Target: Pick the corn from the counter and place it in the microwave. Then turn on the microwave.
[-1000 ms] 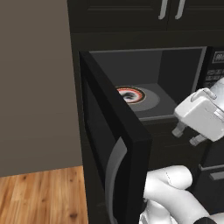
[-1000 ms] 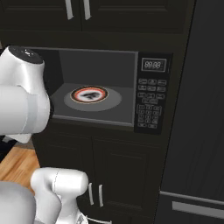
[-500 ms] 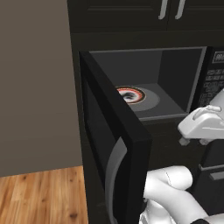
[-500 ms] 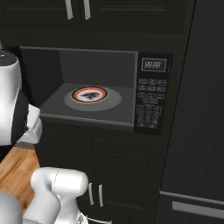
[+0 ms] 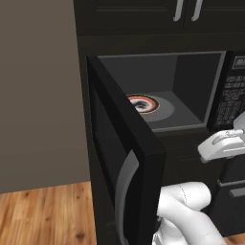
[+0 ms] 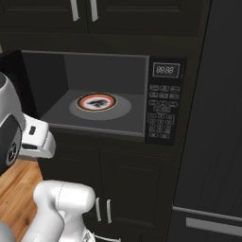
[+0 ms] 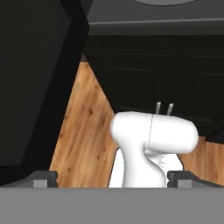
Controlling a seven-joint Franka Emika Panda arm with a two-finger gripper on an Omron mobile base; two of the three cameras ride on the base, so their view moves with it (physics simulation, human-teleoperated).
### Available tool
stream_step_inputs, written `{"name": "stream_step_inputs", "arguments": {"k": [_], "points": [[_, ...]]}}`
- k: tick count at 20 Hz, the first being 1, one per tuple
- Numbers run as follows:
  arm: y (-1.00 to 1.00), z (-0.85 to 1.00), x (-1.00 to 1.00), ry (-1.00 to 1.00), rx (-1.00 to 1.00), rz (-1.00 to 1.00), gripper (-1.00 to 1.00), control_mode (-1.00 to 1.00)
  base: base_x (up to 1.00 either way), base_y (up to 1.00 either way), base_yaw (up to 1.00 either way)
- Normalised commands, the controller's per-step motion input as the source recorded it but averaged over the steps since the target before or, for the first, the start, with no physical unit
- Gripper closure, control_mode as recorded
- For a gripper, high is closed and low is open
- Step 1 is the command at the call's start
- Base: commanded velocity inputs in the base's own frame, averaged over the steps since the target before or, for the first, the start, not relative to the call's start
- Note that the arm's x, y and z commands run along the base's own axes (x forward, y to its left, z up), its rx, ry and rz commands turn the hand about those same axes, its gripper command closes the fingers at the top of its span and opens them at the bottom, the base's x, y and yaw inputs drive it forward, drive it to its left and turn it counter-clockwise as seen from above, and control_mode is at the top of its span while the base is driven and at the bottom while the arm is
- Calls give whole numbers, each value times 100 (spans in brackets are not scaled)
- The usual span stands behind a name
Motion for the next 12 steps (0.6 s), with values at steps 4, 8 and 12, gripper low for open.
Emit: {"name": "stream_step_inputs", "arguments": {"k": [4, 8, 12], "points": [[-23, -11, 20, 0, -6, -8, -100, -100, 0, 0, 0], [-23, -11, 22, 0, -6, -6, -100, -100, 0, 0, 0], [-25, -15, 24, 3, -5, -4, -100, -100, 0, 0, 0]]}}
